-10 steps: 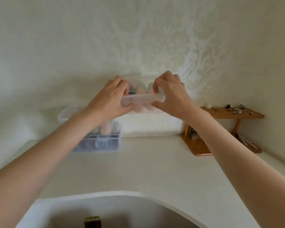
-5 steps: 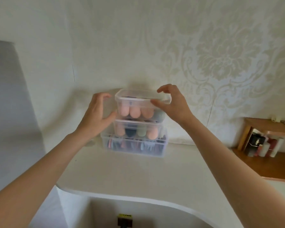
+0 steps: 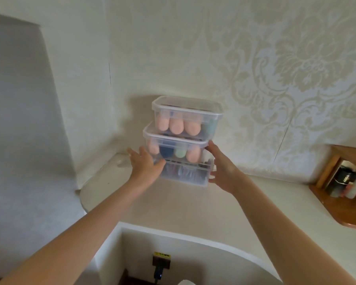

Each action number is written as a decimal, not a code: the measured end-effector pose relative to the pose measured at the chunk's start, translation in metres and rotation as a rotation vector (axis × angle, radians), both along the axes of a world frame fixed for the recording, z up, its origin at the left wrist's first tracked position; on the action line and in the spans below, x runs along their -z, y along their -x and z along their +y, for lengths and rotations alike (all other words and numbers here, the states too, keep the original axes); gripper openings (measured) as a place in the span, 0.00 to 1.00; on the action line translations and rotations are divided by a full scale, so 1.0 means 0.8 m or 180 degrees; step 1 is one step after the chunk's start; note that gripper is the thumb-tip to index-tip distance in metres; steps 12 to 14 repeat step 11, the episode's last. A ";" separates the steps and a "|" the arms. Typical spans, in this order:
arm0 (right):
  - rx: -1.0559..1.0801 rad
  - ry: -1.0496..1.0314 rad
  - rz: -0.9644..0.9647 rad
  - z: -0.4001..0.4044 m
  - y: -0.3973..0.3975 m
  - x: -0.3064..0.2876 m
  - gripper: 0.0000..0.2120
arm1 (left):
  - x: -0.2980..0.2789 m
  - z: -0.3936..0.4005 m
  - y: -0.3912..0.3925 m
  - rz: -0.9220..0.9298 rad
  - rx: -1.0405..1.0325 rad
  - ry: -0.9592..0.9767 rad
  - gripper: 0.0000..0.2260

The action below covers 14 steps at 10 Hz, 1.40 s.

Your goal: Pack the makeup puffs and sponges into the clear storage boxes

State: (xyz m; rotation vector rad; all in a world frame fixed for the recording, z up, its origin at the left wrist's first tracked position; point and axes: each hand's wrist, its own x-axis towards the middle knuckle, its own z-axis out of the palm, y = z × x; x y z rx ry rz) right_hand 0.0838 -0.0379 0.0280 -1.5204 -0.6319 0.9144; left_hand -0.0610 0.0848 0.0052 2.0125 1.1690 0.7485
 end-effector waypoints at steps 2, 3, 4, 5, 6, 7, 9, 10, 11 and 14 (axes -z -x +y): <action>-0.0198 0.0100 -0.0464 0.077 0.071 -0.010 0.32 | -0.007 0.066 0.043 -0.0175 -0.0405 0.0183 0.29; -0.0248 0.0515 -0.1061 0.110 0.078 -0.006 0.32 | -0.006 0.090 0.054 -0.0349 -0.0478 0.0296 0.27; -0.0098 0.0875 -0.1266 0.116 0.072 -0.006 0.27 | -0.010 0.093 0.057 -0.0465 -0.0541 0.0382 0.26; 0.0476 0.0574 -0.2011 0.114 0.075 -0.004 0.25 | -0.017 0.064 0.061 -0.0414 -0.0541 -0.0054 0.32; 0.0690 -0.0969 -0.1829 0.110 0.097 -0.017 0.28 | -0.021 0.028 0.065 -0.0616 -0.0314 -0.0917 0.39; 0.0423 -0.1245 -0.1942 0.119 0.109 -0.032 0.34 | -0.027 0.023 0.059 -0.0363 -0.0072 -0.1030 0.43; 0.0564 -0.0725 -0.2115 0.141 0.119 -0.039 0.28 | -0.039 0.030 0.048 -0.0086 -0.0164 -0.0722 0.45; 0.0360 -0.0594 -0.2333 0.134 0.120 -0.037 0.32 | -0.035 0.033 0.050 -0.0175 -0.0169 -0.0720 0.46; 0.0419 -0.0543 -0.2534 0.117 0.110 -0.054 0.30 | -0.041 0.030 0.065 -0.0407 -0.0185 -0.0915 0.44; 0.0419 -0.0543 -0.2534 0.117 0.110 -0.054 0.30 | -0.041 0.030 0.065 -0.0407 -0.0185 -0.0915 0.44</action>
